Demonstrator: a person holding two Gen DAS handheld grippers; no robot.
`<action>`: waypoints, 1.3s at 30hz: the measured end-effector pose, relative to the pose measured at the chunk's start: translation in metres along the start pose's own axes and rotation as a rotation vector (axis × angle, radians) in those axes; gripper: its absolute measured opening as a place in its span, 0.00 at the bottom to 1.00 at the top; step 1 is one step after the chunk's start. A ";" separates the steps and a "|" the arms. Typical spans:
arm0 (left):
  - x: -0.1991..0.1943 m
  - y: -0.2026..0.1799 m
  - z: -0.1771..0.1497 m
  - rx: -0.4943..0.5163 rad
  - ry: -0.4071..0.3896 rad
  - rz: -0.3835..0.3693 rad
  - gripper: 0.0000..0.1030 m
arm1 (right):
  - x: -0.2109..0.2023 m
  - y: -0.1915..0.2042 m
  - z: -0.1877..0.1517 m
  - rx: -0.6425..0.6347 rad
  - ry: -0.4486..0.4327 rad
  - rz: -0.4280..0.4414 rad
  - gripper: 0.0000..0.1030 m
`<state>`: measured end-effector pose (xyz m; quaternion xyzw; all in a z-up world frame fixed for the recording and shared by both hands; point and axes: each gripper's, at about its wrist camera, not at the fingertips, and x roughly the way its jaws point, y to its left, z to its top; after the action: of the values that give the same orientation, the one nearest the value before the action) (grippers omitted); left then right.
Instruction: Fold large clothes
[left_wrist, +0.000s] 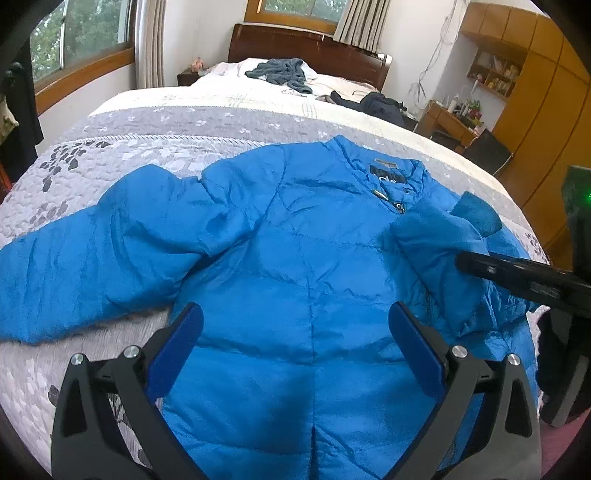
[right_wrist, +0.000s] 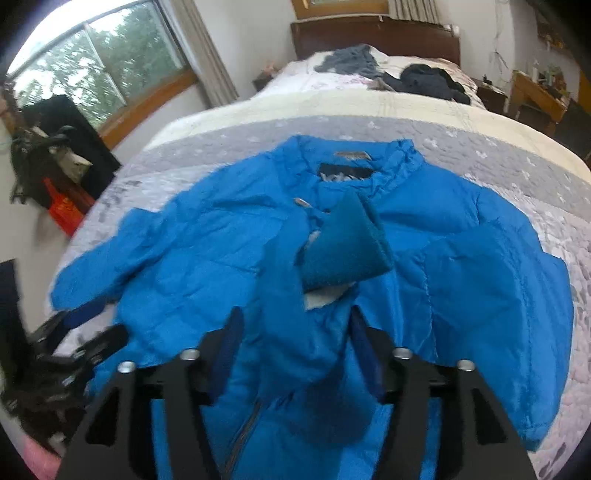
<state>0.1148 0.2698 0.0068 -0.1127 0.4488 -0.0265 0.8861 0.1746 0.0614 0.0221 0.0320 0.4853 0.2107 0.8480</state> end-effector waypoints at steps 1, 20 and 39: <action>0.001 0.000 0.001 -0.004 0.007 -0.009 0.96 | -0.005 0.001 -0.001 -0.004 -0.002 0.018 0.60; 0.083 -0.149 0.022 0.123 0.192 -0.034 0.90 | -0.092 -0.177 -0.035 0.357 -0.206 -0.215 0.60; 0.081 -0.048 0.034 -0.073 0.178 -0.106 0.47 | -0.020 -0.169 -0.038 0.356 -0.031 -0.012 0.52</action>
<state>0.1928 0.2169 -0.0267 -0.1656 0.5197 -0.0671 0.8355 0.1888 -0.1060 -0.0253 0.1818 0.5022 0.1160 0.8374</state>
